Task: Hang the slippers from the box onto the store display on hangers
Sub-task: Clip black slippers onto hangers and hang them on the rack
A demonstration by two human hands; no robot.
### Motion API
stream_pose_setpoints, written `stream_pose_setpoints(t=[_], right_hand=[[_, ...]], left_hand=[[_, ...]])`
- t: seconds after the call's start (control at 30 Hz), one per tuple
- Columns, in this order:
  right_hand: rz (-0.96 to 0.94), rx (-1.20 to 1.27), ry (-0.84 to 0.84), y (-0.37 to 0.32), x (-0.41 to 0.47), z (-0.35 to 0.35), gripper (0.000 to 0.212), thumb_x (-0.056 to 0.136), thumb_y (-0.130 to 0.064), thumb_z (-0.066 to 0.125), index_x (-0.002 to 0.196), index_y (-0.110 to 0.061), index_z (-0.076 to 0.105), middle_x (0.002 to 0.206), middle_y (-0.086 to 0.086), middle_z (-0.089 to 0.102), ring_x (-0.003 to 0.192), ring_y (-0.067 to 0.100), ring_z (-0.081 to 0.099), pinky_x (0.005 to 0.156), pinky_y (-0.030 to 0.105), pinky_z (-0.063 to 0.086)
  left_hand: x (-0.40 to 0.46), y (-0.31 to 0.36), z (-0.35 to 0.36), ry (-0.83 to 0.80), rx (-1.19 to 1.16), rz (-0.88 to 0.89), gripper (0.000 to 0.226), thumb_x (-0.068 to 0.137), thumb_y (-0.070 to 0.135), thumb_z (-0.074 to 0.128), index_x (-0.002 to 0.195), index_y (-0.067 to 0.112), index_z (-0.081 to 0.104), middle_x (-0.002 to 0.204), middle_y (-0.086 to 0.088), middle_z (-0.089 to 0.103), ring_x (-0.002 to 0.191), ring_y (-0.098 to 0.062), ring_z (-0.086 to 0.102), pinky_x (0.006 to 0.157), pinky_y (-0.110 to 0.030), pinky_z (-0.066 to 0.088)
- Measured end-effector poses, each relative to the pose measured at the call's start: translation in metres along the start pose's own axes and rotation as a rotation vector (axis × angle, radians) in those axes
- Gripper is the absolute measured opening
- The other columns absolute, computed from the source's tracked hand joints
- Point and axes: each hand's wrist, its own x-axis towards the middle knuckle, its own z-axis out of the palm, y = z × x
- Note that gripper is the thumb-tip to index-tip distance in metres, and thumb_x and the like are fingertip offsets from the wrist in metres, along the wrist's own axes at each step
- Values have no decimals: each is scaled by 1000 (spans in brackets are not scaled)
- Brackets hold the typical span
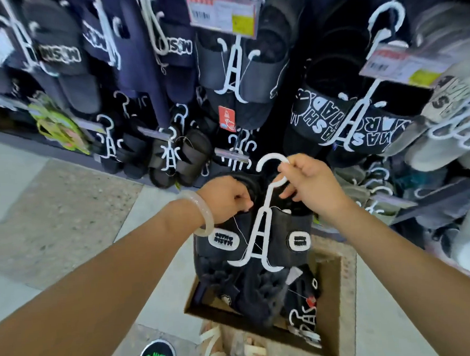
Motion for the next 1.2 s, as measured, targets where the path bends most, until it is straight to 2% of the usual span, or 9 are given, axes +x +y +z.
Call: stream_pose_setpoints(t=[0.17, 0.27, 0.37, 0.57, 0.73, 0.83, 1.0, 1.1, 1.2], right_hand=[[-227, -242, 38, -59, -12, -18, 26, 96, -31, 40, 91, -11, 55, 59, -7, 47, 53, 11, 39, 58, 31, 32], [-377, -354, 60, -100, -19, -29, 28, 96, -29, 41, 87, -8, 58, 60, -9, 49, 63, 16, 44, 64, 30, 31], [-491, -392, 40, -150, -24, -30, 29, 95, -29, 44, 79, -8, 55, 77, 3, 62, 80, 24, 53, 72, 36, 40], [-680, -432, 9, -260, -45, 9, 30, 96, -28, 42, 81, -5, 54, 80, 8, 61, 86, 29, 56, 79, 41, 43], [-740, -399, -31, -334, -51, 72, 34, 96, -26, 42, 65, -14, 43, 63, -1, 45, 77, 27, 51, 71, 39, 38], [-730, -366, -23, -371, -48, 123, 33, 96, -26, 43, 65, -18, 45, 72, 2, 55, 75, 24, 52, 72, 38, 39], [-680, -271, 19, -433, -42, 189, 36, 97, -26, 40, 89, 4, 58, 90, 21, 59, 79, 31, 53, 66, 35, 36], [-637, -172, 48, -464, -37, 211, 38, 96, -24, 42, 85, 10, 55, 74, 18, 47, 66, 28, 43, 60, 32, 29], [-573, -96, 105, -492, -23, 221, 36, 96, -24, 43, 68, -2, 48, 64, 5, 40, 58, 17, 34, 56, 32, 27]], left_hand=[[-31, 28, -43, 115, -28, 16, 16, 88, 15, 59, 84, 2, 67, 84, -4, 65, 82, -14, 51, 87, -28, 41], [-61, 44, -75, 167, -34, 17, 20, 87, 15, 59, 68, 13, 57, 65, 9, 50, 75, -13, 47, 80, -26, 39], [-94, 53, -110, 227, -14, -10, 17, 89, 18, 58, 78, 6, 64, 74, 2, 56, 76, -13, 49, 78, -25, 38], [-174, 38, -184, 405, 84, -51, 21, 92, 19, 52, 89, 3, 66, 86, -5, 65, 82, -14, 52, 74, -21, 35], [-240, -14, -235, 673, 196, -138, 25, 91, 34, 53, 107, 18, 63, 93, -1, 72, 85, -17, 63, 80, -28, 48], [-270, -58, -269, 682, 138, -144, 26, 90, 39, 52, 104, 19, 63, 92, 0, 71, 77, -14, 60, 74, -26, 48], [-303, -118, -320, 699, 107, -137, 32, 90, 38, 52, 115, 21, 62, 106, -1, 62, 98, -18, 60, 91, -31, 46], [-307, -143, -343, 818, 174, -95, 36, 87, 46, 54, 116, 27, 63, 116, 3, 55, 107, -15, 55, 99, -33, 40], [-299, -154, -365, 958, 230, -94, 37, 85, 50, 54, 116, 32, 62, 123, 8, 53, 115, -12, 50, 104, -31, 31]])
